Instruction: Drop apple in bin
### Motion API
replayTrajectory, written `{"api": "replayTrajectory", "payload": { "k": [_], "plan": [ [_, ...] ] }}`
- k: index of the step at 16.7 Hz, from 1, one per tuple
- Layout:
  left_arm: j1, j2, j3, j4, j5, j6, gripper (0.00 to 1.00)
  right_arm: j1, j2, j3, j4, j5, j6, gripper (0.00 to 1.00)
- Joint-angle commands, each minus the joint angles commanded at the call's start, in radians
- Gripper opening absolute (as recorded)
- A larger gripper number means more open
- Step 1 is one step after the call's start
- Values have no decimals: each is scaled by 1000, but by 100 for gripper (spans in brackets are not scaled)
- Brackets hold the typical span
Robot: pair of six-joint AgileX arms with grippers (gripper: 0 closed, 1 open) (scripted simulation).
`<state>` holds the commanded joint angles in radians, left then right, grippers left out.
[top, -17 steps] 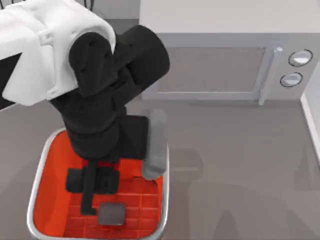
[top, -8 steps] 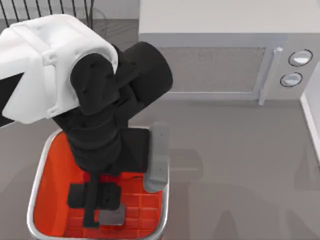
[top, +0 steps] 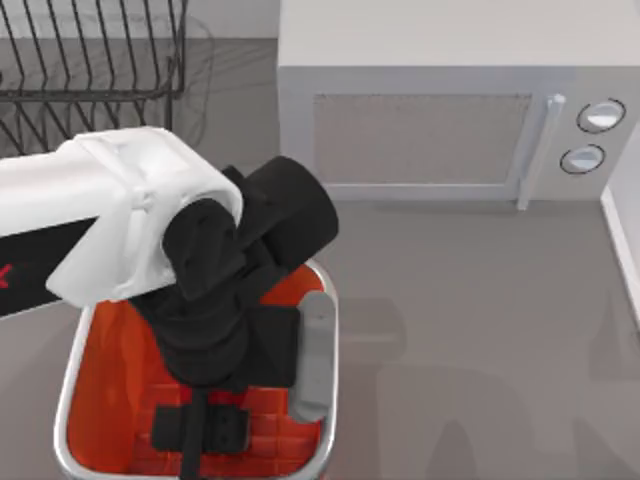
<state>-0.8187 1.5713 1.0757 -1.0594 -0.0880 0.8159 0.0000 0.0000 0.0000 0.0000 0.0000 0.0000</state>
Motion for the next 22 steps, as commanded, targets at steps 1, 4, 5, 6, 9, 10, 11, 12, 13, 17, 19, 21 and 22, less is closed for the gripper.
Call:
{"api": "replayTrajectory", "payload": {
  "k": [1, 4, 5, 6, 9, 10, 11, 12, 13, 17, 19, 21, 22],
  "plan": [
    [0, 0, 0, 0, 0, 0, 0, 0, 0, 0, 0, 0, 0, 100],
    [0, 0, 0, 0, 0, 0, 8, 0, 0, 0, 0, 0, 0, 100],
    [0, 0, 0, 0, 0, 0, 15, 0, 0, 0, 0, 0, 0, 100],
    [0, 0, 0, 0, 0, 0, 23, 0, 0, 0, 0, 0, 0, 100],
    [0, 0, 0, 0, 0, 0, 45, 0, 0, 0, 0, 0, 0, 100],
    [0, 0, 0, 0, 0, 0, 53, 0, 0, 0, 0, 0, 0, 100],
    [0, 0, 0, 0, 0, 0, 60, 0, 0, 0, 0, 0, 0, 100],
    [0, 0, 0, 0, 0, 0, 68, 0, 0, 0, 0, 0, 0, 100],
    [0, 0, 0, 0, 0, 0, 75, 0, 0, 0, 0, 0, 0, 100],
    [0, 0, 0, 0, 0, 0, 100, 0, 0, 0, 0, 0, 0, 100],
    [0, 0, 0, 0, 0, 0, 100, 0, 0, 0, 0, 0, 0, 100],
    [0, 0, 0, 0, 0, 0, 100, 0, 0, 0, 0, 0, 0, 100],
    [0, 0, 0, 0, 0, 0, 100, 0, 0, 0, 0, 0, 0, 100]
  ]
}}
